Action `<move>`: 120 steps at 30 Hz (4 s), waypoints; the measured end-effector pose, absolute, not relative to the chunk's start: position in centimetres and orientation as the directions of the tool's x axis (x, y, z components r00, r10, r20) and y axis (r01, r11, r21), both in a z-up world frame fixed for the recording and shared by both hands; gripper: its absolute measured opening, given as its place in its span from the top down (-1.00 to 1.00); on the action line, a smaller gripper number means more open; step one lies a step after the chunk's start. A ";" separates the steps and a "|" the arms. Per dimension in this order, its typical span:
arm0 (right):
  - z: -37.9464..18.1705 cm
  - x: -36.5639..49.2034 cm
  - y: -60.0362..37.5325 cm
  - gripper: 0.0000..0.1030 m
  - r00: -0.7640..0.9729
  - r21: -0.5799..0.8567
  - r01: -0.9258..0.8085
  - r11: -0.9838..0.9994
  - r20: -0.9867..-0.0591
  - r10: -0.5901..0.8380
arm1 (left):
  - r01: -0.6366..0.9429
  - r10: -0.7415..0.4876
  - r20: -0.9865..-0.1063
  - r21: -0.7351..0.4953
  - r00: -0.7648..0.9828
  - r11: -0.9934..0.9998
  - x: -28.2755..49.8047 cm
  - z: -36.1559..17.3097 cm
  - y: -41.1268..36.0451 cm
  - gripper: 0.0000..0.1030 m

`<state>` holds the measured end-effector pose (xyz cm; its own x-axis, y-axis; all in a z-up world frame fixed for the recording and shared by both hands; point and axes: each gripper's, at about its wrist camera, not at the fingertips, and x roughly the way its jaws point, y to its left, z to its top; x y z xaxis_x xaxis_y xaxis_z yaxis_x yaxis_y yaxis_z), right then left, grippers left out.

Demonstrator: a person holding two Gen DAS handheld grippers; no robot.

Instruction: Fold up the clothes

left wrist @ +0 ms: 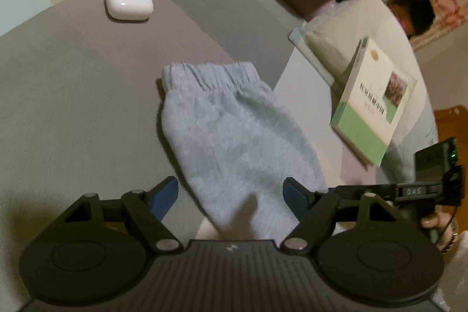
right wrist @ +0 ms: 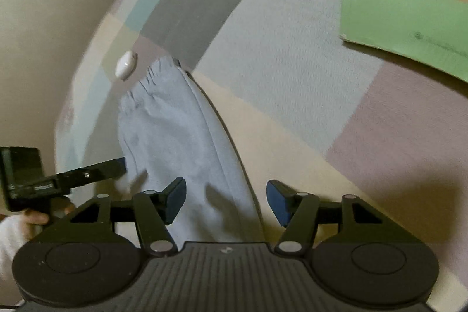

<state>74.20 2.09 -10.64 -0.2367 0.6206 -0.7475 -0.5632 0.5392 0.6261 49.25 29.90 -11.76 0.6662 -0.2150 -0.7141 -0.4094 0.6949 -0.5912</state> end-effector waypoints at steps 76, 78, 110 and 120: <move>-5.7 58.4 -2.8 -0.60 0.359 0.072 -0.572 0.817 -0.874 0.328 | 0.151 -0.079 -0.702 0.040 0.708 0.988 53.2 -7.3 20.2 -0.11; -6.8 55.0 -6.3 -0.61 0.353 0.071 -0.483 0.873 -0.896 0.268 | 0.214 -0.110 -0.706 0.061 0.700 0.975 53.1 -8.2 18.3 -0.12; -11.3 49.7 -32.9 -1.00 0.497 0.051 0.378 0.925 -0.853 -0.156 | 0.301 -0.017 -0.844 0.172 0.535 0.938 51.2 -10.0 6.7 -0.45; -11.8 44.9 -36.0 -1.00 0.432 0.009 0.382 0.924 -0.886 -0.170 | 0.363 -0.018 -0.835 0.219 0.549 0.906 51.0 -10.5 6.8 -0.55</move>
<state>44.87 -36.02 -11.82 0.4321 -0.1696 -0.8857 0.3817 0.9242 0.0092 51.00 6.82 -10.52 0.5493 -0.0181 -0.8354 0.3631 0.9056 0.2191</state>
